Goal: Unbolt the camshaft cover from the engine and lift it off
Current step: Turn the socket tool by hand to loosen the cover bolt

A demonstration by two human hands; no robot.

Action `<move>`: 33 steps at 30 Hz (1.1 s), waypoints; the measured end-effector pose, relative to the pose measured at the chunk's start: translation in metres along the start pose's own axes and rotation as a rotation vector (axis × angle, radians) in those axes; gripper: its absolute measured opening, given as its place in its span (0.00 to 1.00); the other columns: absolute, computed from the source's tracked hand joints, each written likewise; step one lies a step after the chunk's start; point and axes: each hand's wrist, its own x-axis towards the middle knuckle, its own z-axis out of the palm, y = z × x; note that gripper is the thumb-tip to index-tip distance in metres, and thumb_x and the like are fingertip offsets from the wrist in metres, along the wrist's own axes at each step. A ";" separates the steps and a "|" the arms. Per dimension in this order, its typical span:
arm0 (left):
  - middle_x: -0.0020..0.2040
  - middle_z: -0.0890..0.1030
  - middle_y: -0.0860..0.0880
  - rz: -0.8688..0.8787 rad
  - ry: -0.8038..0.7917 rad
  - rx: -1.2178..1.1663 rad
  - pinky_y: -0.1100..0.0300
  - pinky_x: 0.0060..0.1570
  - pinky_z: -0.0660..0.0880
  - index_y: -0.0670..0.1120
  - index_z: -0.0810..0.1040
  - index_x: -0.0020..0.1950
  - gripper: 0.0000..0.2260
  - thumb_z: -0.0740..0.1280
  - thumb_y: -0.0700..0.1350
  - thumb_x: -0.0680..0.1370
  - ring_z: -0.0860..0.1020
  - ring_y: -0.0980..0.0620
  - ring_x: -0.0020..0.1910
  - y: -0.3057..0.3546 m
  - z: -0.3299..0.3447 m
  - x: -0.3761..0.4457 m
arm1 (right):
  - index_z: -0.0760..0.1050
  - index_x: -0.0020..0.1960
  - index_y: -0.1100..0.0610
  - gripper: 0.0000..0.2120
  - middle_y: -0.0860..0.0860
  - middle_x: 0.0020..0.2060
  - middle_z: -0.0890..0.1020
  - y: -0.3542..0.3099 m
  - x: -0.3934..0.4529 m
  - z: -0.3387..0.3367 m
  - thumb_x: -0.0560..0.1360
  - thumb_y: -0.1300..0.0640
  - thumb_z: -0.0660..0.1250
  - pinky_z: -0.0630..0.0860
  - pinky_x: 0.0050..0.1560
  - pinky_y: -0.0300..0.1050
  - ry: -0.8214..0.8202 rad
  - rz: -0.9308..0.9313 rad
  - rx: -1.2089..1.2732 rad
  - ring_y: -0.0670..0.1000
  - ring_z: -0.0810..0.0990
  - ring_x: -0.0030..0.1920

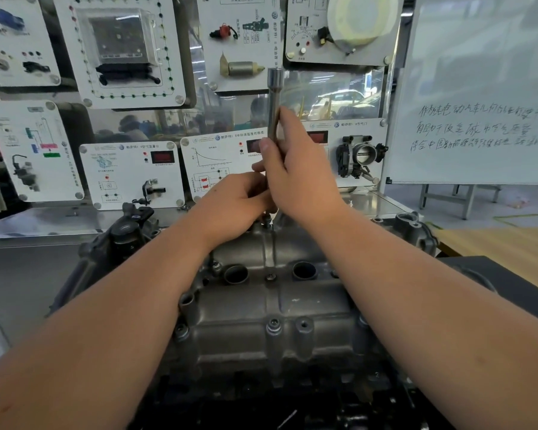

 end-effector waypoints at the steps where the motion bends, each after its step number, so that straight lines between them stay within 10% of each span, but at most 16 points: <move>1: 0.40 0.85 0.45 0.007 -0.003 -0.010 0.40 0.48 0.79 0.53 0.81 0.45 0.08 0.66 0.49 0.83 0.81 0.48 0.39 0.001 0.000 -0.001 | 0.60 0.78 0.54 0.24 0.55 0.49 0.86 0.000 -0.001 0.000 0.84 0.55 0.59 0.81 0.47 0.54 0.009 0.000 0.009 0.54 0.85 0.46; 7: 0.37 0.84 0.53 0.026 0.007 0.060 0.50 0.38 0.76 0.58 0.78 0.43 0.07 0.67 0.49 0.81 0.82 0.57 0.36 0.003 -0.003 -0.001 | 0.67 0.75 0.56 0.24 0.52 0.49 0.85 -0.002 0.001 0.001 0.81 0.52 0.66 0.79 0.49 0.49 0.054 -0.027 0.016 0.51 0.83 0.45; 11: 0.42 0.85 0.45 -0.012 0.004 0.037 0.39 0.46 0.80 0.49 0.81 0.49 0.08 0.67 0.52 0.79 0.84 0.44 0.43 0.004 -0.003 -0.002 | 0.72 0.68 0.57 0.16 0.51 0.46 0.85 -0.003 0.002 0.002 0.82 0.55 0.64 0.78 0.48 0.50 0.029 -0.037 -0.007 0.51 0.83 0.44; 18: 0.43 0.86 0.43 -0.016 0.010 0.035 0.38 0.50 0.79 0.51 0.81 0.47 0.08 0.64 0.47 0.83 0.84 0.42 0.45 0.002 -0.002 0.000 | 0.53 0.81 0.50 0.29 0.58 0.50 0.85 -0.003 0.002 0.003 0.84 0.55 0.60 0.81 0.49 0.57 -0.027 0.023 0.046 0.56 0.85 0.46; 24: 0.46 0.86 0.43 -0.033 0.025 0.019 0.38 0.53 0.79 0.43 0.82 0.53 0.09 0.67 0.48 0.82 0.84 0.41 0.46 0.002 -0.003 0.000 | 0.69 0.74 0.54 0.22 0.52 0.51 0.85 -0.003 0.002 0.003 0.82 0.56 0.65 0.80 0.52 0.51 0.039 -0.013 0.001 0.51 0.84 0.46; 33: 0.47 0.87 0.51 -0.021 0.001 -0.054 0.42 0.53 0.81 0.57 0.81 0.56 0.12 0.66 0.55 0.74 0.85 0.50 0.47 0.002 -0.003 -0.001 | 0.59 0.79 0.49 0.30 0.54 0.48 0.85 -0.004 0.000 0.002 0.81 0.55 0.66 0.81 0.47 0.53 -0.012 0.002 -0.028 0.52 0.84 0.41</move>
